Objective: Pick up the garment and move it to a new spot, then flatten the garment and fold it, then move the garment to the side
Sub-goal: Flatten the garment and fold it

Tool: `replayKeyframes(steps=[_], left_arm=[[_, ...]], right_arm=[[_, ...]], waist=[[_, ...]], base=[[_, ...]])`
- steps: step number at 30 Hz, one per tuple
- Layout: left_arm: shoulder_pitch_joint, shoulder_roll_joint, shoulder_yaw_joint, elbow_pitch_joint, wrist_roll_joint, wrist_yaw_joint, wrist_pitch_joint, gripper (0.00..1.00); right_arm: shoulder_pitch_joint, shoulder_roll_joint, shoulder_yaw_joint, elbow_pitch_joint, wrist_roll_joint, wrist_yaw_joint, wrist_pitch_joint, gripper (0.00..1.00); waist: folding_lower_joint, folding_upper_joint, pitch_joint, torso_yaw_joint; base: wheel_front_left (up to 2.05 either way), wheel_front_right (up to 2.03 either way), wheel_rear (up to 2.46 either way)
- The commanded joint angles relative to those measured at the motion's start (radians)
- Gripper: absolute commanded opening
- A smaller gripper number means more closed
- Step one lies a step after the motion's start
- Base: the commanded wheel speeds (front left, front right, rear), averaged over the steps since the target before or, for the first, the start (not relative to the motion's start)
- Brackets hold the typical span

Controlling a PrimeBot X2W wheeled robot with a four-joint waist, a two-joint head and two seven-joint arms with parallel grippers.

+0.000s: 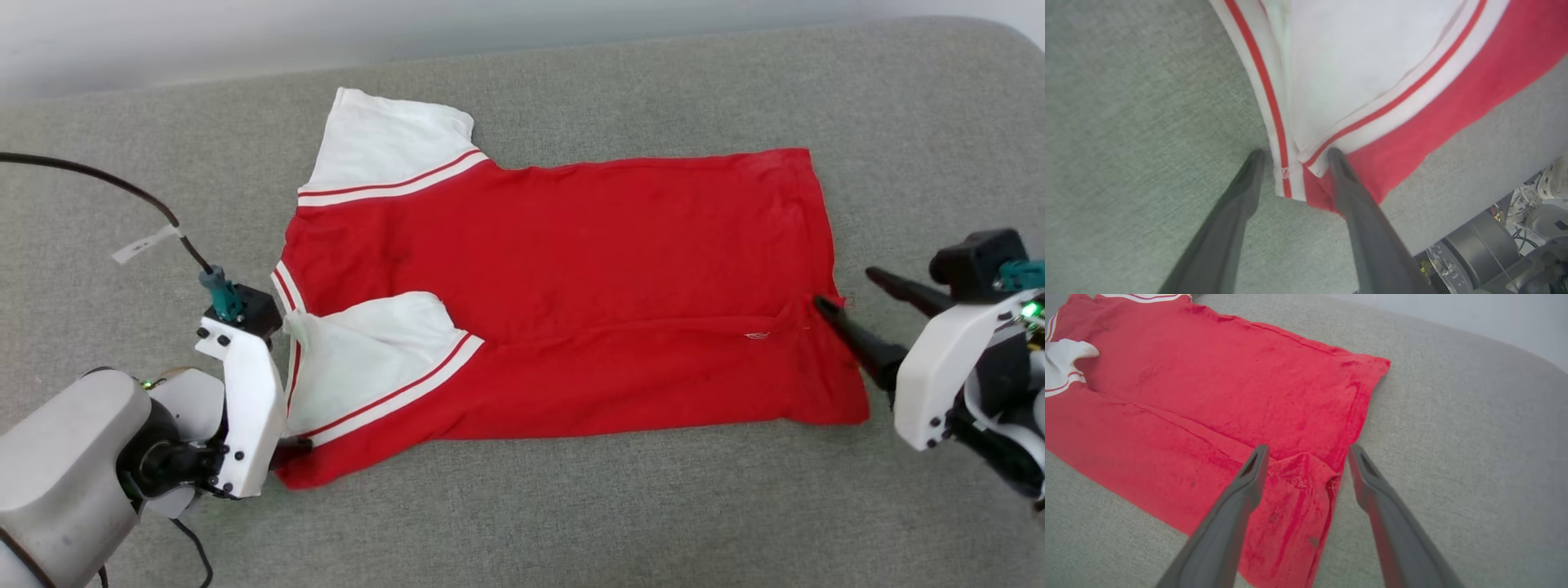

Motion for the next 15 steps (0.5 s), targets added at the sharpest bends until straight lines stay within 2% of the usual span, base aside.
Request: replayKeyframes(steps=[1,6,11,15], left_arm=[[0.036,-0.023,-0.02,0.011,0.003,-0.008,-0.003,0.0],[0.015,0.005,0.009,-0.004,-0.001,-0.023,-0.043,0.0],[0.017,0.024,0.033,-0.039,-0.011,-0.03,-0.088,0.0],[0.014,0.03,0.032,-0.068,0.004,-0.029,-0.099,0.0]], right_arm=[[-0.015,-0.01,0.0,-0.005,0.003,-0.001,0.002,1.0],[-0.075,-0.073,0.033,-0.038,0.023,-0.001,0.095,1.0],[-0.151,-0.161,0.126,-0.087,0.094,-0.001,0.324,1.0],[-0.193,-0.201,0.198,-0.088,0.186,-0.001,0.518,1.0]], waist=[[0.0001,0.0,-0.006,0.003],[0.0001,0.0,-0.029,0.008],[0.0001,0.0,-0.041,0.017],[0.0001,0.0,-0.035,0.029]], base=[[0.0,0.0,0.0],[0.0,0.0,0.0],[0.0,0.0,0.0],[0.0,0.0,0.0]])
